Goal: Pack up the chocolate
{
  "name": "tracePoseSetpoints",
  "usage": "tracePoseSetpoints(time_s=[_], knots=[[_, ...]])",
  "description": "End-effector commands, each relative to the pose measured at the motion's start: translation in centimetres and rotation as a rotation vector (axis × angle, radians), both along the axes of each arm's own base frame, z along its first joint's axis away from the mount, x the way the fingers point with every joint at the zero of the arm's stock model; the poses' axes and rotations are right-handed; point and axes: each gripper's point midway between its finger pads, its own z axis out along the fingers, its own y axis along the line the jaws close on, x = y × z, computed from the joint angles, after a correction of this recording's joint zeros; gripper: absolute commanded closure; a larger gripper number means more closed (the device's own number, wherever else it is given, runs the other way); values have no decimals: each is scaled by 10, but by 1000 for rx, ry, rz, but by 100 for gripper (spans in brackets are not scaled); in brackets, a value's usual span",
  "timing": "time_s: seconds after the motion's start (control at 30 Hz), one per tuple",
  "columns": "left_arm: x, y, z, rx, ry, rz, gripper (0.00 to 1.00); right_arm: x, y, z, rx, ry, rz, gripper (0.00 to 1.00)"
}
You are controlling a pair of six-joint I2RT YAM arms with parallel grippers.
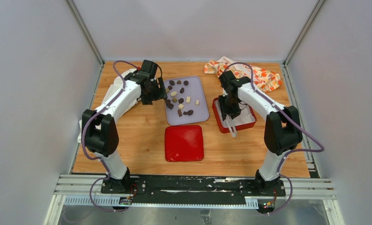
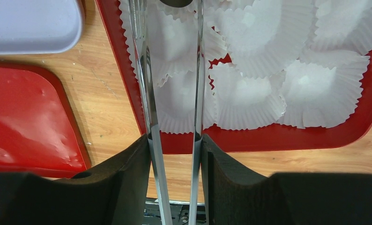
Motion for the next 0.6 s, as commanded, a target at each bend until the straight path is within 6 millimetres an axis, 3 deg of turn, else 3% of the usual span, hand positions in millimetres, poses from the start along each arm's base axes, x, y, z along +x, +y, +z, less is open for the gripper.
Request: tracePoseSetpoints(time_s=[0.0, 0.4, 0.57], knots=[[7, 0, 3, -10, -9, -2, 23, 5, -1, 8, 11, -8, -15, 56], [4, -1, 2, -16, -2, -5, 23, 7, -2, 10, 8, -19, -19, 50], [2, 0, 2, -16, -3, -4, 23, 12, -1, 33, 30, -90, -25, 57]])
